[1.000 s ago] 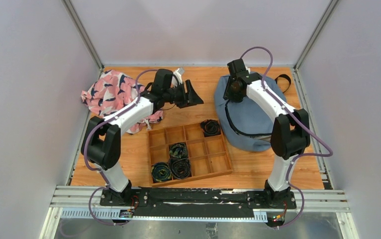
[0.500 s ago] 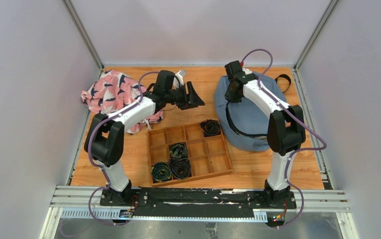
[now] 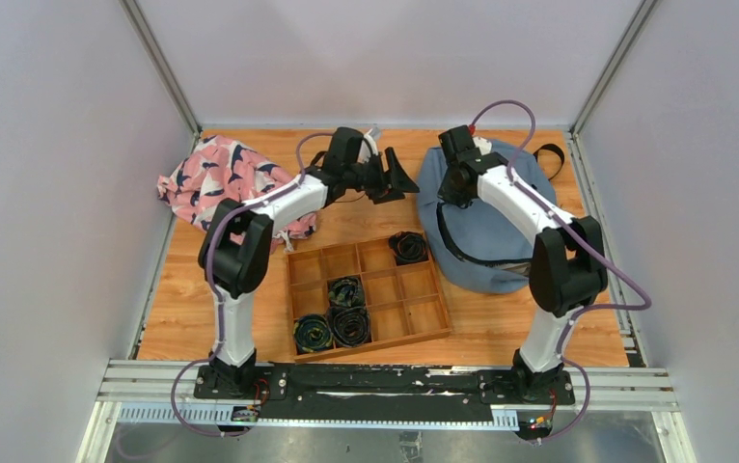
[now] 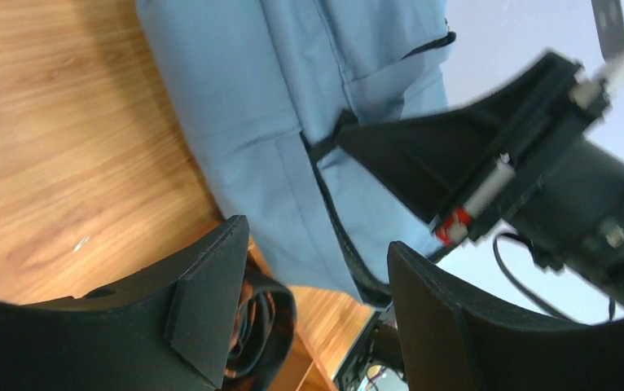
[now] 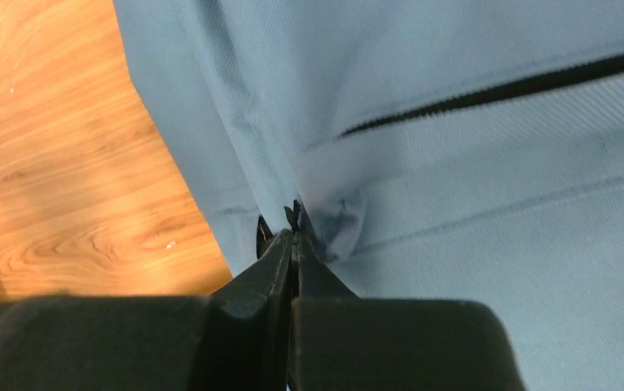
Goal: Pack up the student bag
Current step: Zip the student bag at the center of the board.
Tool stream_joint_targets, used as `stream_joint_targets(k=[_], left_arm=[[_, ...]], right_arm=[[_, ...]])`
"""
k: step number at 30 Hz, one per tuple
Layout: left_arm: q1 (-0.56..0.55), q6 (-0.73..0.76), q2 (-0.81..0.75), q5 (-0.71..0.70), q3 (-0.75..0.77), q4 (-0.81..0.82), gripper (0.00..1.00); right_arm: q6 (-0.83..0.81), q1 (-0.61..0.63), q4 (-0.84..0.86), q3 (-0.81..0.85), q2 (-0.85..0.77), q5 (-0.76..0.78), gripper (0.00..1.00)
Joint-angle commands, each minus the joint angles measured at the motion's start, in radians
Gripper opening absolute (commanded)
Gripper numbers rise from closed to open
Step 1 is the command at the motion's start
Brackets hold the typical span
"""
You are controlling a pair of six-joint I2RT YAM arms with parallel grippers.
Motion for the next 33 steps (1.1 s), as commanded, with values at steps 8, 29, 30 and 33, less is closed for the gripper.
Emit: stream_joint_targets(k=[8,29,30,33], left_arm=[[-0.026,-0.086,0.167,0.029,0.168,0.038,0.68],[-0.078,-0.051,0.289,0.013,0.313,-0.06,0.62],[-0.078,-0.05,0.29,0.013,0.313,-0.061,0.61],[-0.079,-0.05,0.283,0.005,0.302,-0.056,0.61]], right_arm=[[-0.031,0.021,0.095,-0.175,-0.167,-0.018,0.0],[0.011,0.015,0.124,-0.258,-0.247,-0.042,0.27],[0.021,0.009,0.124,-0.255,-0.24,-0.046,0.32],[0.048,-0.007,0.127,-0.245,-0.224,-0.064,0.37]])
